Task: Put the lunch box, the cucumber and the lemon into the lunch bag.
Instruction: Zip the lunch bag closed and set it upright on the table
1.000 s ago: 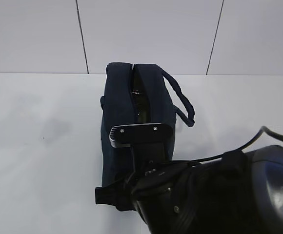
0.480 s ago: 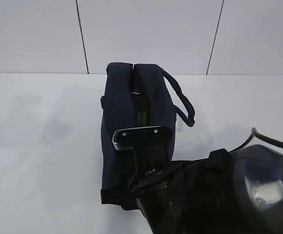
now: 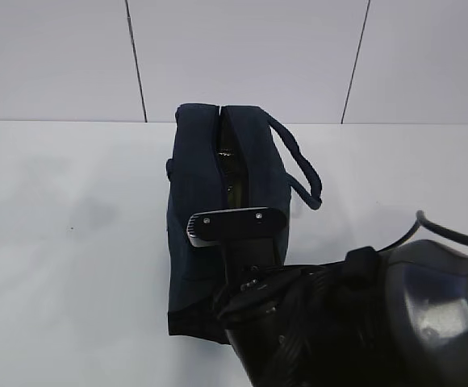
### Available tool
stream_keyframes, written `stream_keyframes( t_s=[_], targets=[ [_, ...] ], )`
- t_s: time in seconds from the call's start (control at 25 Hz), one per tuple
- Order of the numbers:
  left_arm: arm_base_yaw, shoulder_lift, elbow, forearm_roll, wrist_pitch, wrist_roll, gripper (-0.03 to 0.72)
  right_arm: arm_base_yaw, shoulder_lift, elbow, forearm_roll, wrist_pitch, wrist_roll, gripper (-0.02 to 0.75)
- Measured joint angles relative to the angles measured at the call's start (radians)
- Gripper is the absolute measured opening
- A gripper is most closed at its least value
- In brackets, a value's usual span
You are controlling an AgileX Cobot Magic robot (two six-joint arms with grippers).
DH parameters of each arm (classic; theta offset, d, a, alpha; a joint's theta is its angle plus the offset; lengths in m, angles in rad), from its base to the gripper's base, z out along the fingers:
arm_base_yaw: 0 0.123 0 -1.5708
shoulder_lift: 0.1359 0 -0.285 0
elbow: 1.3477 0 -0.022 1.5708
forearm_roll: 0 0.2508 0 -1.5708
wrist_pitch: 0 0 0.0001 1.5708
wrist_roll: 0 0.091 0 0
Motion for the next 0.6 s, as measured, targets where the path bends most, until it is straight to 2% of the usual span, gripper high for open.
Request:
stream_keyframes(
  t_s=[0.08,0.28,0.48,0.6],
  targets=[
    [0.0,0.0,0.0,0.0,0.0,0.0,0.465,0.0,0.0,0.0,0.0,0.002,0.007,0.181],
    [0.0,0.0,0.0,0.0,0.002,0.0,0.465,0.0,0.0,0.0,0.0,0.012,0.007,0.137],
    [0.0,0.0,0.0,0.0,0.002,0.0,0.465,0.0,0.0,0.0,0.004,0.014,0.009,0.032],
    [0.0,0.0,0.0,0.002,0.002,0.0,0.465,0.0,0.0,0.0,0.009,0.017,0.009,0.02]
  ],
)
